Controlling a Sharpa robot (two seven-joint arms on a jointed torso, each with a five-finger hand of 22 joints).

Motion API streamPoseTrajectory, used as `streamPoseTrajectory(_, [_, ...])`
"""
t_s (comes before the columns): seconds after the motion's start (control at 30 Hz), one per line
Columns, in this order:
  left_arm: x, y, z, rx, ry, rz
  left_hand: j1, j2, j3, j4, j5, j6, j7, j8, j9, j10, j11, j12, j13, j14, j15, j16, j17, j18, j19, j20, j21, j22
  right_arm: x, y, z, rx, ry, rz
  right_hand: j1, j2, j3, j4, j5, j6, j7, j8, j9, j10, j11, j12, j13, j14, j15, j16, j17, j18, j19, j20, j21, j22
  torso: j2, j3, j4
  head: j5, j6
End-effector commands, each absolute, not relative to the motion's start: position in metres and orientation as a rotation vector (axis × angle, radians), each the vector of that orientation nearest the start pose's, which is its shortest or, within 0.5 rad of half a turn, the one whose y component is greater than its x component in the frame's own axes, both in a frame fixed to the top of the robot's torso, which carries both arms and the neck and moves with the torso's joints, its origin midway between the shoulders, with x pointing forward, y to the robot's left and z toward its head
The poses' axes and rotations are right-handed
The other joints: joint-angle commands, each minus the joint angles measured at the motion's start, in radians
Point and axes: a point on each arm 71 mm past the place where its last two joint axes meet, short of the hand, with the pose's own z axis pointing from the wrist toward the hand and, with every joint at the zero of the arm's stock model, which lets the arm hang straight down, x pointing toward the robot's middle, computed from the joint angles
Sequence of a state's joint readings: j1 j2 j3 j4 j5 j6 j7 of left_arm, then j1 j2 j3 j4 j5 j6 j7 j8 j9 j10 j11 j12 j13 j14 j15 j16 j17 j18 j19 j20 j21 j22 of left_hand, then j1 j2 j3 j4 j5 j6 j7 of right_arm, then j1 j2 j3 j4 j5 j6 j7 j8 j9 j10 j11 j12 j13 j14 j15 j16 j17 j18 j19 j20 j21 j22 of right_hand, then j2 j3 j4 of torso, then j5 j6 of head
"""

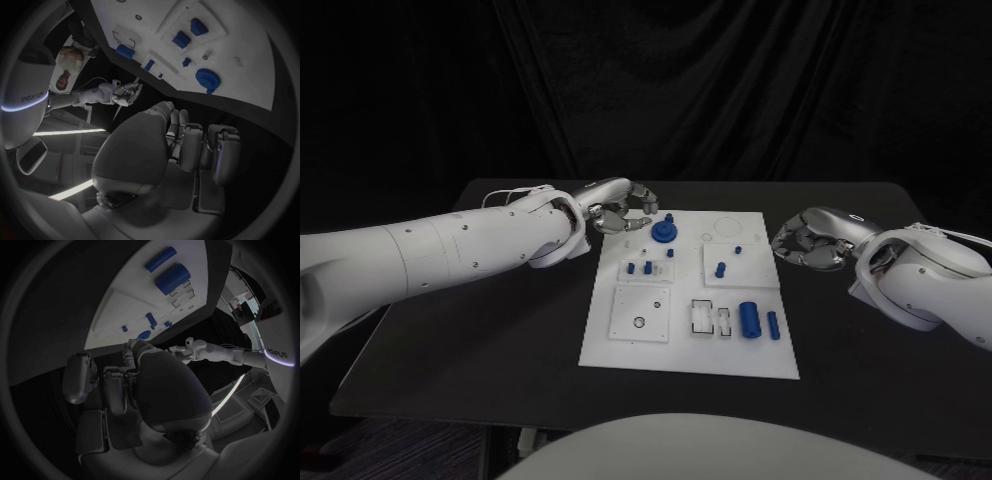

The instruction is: Assemble the parts on the task board

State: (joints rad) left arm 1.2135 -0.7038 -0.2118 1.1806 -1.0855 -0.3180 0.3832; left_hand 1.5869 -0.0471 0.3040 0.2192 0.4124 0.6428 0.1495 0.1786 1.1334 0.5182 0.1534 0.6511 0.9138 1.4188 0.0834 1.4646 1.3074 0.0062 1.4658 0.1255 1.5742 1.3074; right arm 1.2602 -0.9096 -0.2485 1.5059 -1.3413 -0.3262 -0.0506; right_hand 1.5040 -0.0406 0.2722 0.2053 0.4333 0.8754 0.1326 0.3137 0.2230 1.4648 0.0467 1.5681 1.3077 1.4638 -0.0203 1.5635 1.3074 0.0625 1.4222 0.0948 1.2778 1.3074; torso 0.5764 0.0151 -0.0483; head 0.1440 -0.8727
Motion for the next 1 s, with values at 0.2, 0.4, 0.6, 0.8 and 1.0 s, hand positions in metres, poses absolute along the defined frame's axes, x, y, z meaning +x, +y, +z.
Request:
streamPoseTrajectory(0.2, [0.52,0.191,-0.249,0.496,1.67,-0.842,-0.023,-0.095,0.199,-0.064,-0.136,-0.006,-0.046,-0.116,-0.259,0.009,0.012,-0.16,-0.202,-0.033,-0.01,-0.031,0.016,-0.006,0.105,0.023,-0.003,0.263,0.468,-0.243,-0.231,-0.116,1.811,0.6,-0.007,0.004,0.007,-0.003,0.005,-0.008,-0.001,-0.003,-0.002,0.103,0.006,0.001,0.261,0.102,0.006,-0.003,0.252,0.007,-0.002,-0.001,-0.002,0.171,-0.002,0.0001,-0.0013,-0.004,0.0])
streamPoseTrajectory(0.4, [0.521,0.176,-0.251,0.686,1.614,-0.738,-0.036,-0.107,0.232,-0.12,-0.23,0.024,-0.131,-0.118,-0.407,0.071,-0.05,-0.21,-0.311,-0.005,-0.054,-0.031,0.005,-0.006,0.105,0.01,-0.003,0.263,0.468,-0.244,-0.231,-0.112,1.809,0.6,-0.009,0.002,0.009,-0.004,0.006,-0.022,0.0,-0.011,-0.005,0.103,0.005,0.001,0.26,0.101,0.005,-0.004,0.251,0.007,-0.002,-0.001,-0.002,0.171,-0.002,-0.0007,-0.0006,-0.008,0.0])
streamPoseTrajectory(0.6, [0.524,0.167,-0.254,0.73,1.623,-0.706,-0.062,-0.106,0.193,-0.133,-0.27,0.027,-0.153,-0.116,-0.485,0.084,-0.054,-0.239,-0.367,-0.001,-0.062,-0.035,-0.008,-0.006,0.105,0.008,-0.003,0.263,0.468,-0.244,-0.231,-0.104,1.81,0.601,-0.01,0.002,0.01,-0.005,0.006,-0.025,0.0,-0.012,-0.006,0.102,0.004,0.001,0.26,0.101,0.005,-0.003,0.252,0.007,-0.002,-0.001,-0.003,0.171,-0.002,-0.0001,-0.0024,-0.005,0.0])
streamPoseTrajectory(0.8, [0.526,0.161,-0.258,0.741,1.642,-0.694,-0.121,-0.102,0.1,-0.108,-0.293,0.078,-0.143,-0.113,-0.554,0.123,-0.06,-0.243,-0.412,0.007,-0.067,-0.032,-0.009,-0.006,0.105,0.003,-0.003,0.263,0.468,-0.244,-0.231,-0.103,1.81,0.602,-0.01,0.002,0.01,-0.005,0.006,-0.025,0.0,-0.012,-0.006,0.102,0.004,0.001,0.26,0.101,0.005,-0.003,0.252,0.007,-0.002,-0.001,-0.003,0.171,0.001,-0.0003,-0.0063,-0.003,0.0])
streamPoseTrajectory(1.0, [0.526,0.157,-0.266,0.764,1.666,-0.67,-0.132,-0.101,0.07,-0.104,-0.291,0.097,-0.146,-0.113,-0.577,0.14,-0.064,-0.239,-0.423,0.008,-0.069,-0.032,-0.012,-0.006,0.105,0.0,-0.003,0.263,0.468,-0.244,-0.231,-0.103,1.813,0.602,-0.01,0.002,0.01,-0.005,0.006,-0.025,0.0,-0.012,-0.006,0.102,0.004,0.001,0.26,0.101,0.005,-0.003,0.252,0.007,-0.002,-0.001,-0.003,0.171,0.003,-0.0003,-0.0074,-0.002,0.0])
